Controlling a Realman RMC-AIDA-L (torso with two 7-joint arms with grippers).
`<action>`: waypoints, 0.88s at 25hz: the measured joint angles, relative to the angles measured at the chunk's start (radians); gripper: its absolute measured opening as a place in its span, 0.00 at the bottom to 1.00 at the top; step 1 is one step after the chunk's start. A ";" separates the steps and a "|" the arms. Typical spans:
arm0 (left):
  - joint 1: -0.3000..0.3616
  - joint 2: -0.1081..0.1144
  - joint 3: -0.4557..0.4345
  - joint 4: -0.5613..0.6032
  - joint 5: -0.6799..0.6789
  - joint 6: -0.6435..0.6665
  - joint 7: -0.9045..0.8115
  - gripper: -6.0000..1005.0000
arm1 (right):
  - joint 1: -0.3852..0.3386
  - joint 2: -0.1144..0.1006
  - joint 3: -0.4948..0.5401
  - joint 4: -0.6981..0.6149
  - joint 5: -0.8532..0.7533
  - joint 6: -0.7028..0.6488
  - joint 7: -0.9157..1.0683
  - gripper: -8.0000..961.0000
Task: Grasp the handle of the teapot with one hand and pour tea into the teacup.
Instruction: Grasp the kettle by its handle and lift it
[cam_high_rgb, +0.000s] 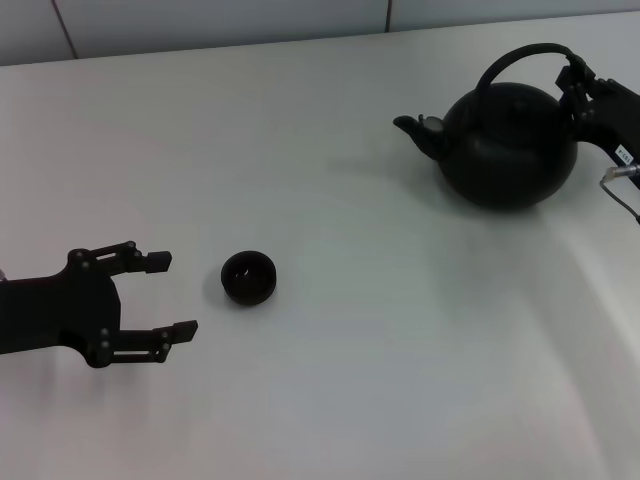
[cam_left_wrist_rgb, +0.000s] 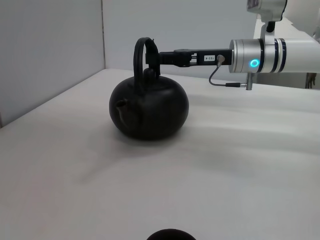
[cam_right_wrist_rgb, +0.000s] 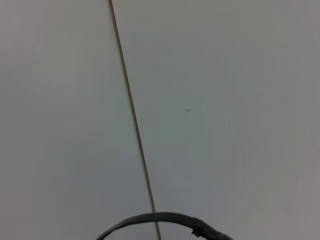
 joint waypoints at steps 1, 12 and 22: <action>0.000 0.000 0.000 0.000 0.000 0.000 0.000 0.86 | 0.000 0.000 -0.002 0.000 -0.001 -0.003 0.000 0.15; 0.007 0.003 -0.001 0.011 0.000 -0.003 0.000 0.86 | -0.012 -0.003 -0.005 0.000 -0.011 -0.103 -0.023 0.15; 0.009 0.002 -0.003 0.022 0.002 -0.003 0.000 0.86 | 0.002 -0.003 -0.087 -0.040 -0.015 -0.155 -0.016 0.15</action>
